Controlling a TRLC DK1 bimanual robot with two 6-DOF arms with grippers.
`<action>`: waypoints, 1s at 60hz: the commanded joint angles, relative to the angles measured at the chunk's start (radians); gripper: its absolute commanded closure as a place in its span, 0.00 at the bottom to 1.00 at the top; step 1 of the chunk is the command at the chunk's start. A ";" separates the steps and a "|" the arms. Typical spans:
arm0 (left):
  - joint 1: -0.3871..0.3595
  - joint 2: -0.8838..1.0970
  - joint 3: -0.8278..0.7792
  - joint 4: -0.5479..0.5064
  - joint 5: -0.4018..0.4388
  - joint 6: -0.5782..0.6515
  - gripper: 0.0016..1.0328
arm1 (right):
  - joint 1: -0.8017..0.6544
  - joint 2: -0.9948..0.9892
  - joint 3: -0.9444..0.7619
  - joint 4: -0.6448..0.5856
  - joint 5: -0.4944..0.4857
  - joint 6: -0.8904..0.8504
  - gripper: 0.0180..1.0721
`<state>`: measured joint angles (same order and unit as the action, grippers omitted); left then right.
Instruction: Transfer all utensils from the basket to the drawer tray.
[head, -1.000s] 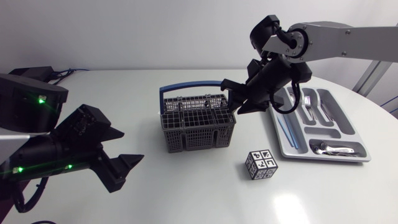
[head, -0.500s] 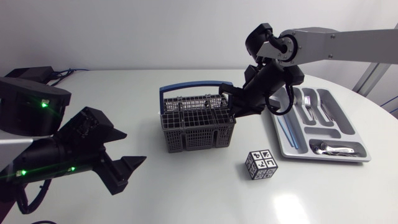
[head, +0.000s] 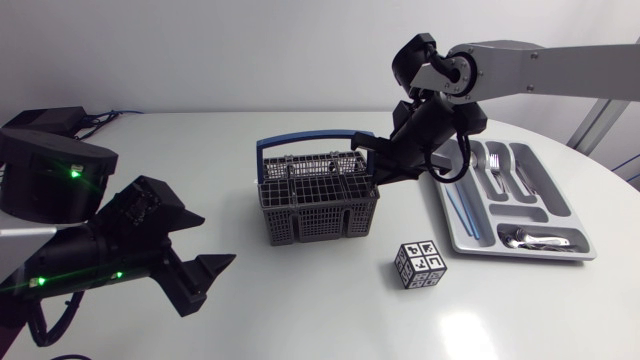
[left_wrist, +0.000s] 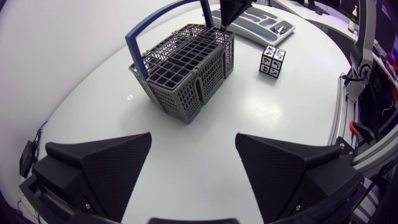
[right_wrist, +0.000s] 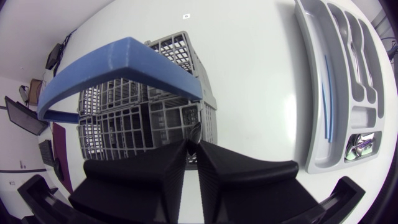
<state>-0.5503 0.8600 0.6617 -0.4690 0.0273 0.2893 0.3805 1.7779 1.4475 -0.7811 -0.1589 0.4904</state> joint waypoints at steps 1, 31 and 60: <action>-0.014 0.002 -0.020 0.006 -0.001 0.011 0.09 | 0.012 0.023 0.019 0.005 0.005 0.025 0.85; -0.028 0.002 -0.022 0.003 -0.018 0.011 0.09 | 0.038 -0.021 0.002 0.028 0.010 0.011 0.90; -0.042 0.002 -0.022 -0.003 -0.030 0.011 0.09 | 0.024 -0.110 -0.026 0.022 -0.027 -0.015 0.90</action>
<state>-0.5850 0.8600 0.6609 -0.4698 0.0067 0.2893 0.4137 1.6978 1.4464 -0.7528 -0.1719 0.4850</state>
